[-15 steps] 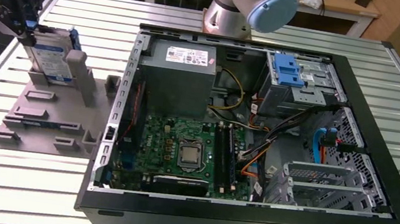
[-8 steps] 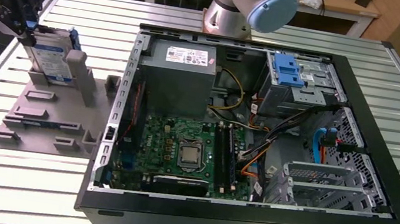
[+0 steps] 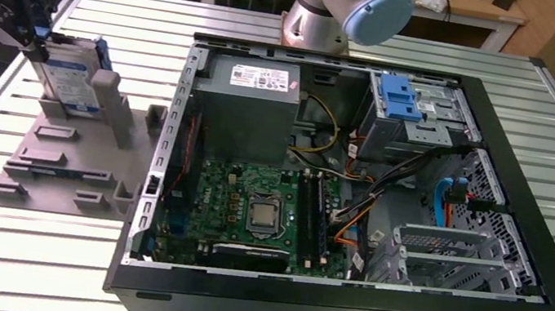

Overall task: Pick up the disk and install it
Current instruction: 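Pick up the disk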

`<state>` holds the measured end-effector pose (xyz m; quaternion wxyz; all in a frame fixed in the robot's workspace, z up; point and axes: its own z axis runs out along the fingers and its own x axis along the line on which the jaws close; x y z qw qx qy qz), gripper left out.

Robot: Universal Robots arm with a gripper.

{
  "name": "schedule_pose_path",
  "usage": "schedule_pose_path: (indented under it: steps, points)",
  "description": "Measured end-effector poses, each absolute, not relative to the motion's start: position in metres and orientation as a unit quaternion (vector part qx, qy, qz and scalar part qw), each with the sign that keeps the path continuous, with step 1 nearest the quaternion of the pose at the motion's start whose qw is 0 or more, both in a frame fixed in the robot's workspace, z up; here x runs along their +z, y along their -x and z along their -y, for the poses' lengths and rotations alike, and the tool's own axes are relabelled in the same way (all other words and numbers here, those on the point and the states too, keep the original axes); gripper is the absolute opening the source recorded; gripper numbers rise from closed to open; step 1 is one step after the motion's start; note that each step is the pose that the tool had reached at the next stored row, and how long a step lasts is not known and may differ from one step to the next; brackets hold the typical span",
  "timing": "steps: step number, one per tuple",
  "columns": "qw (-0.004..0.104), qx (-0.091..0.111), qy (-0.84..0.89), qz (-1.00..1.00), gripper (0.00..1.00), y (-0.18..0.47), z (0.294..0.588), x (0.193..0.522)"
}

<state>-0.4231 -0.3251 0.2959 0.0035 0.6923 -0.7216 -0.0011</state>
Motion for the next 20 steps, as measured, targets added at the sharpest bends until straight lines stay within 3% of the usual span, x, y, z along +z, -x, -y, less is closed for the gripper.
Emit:
schedule_pose_path:
  steps: [20]
  points:
    - [0.005, 0.001, -0.692, 0.722, 0.36, 0.423, 0.325, 0.321]
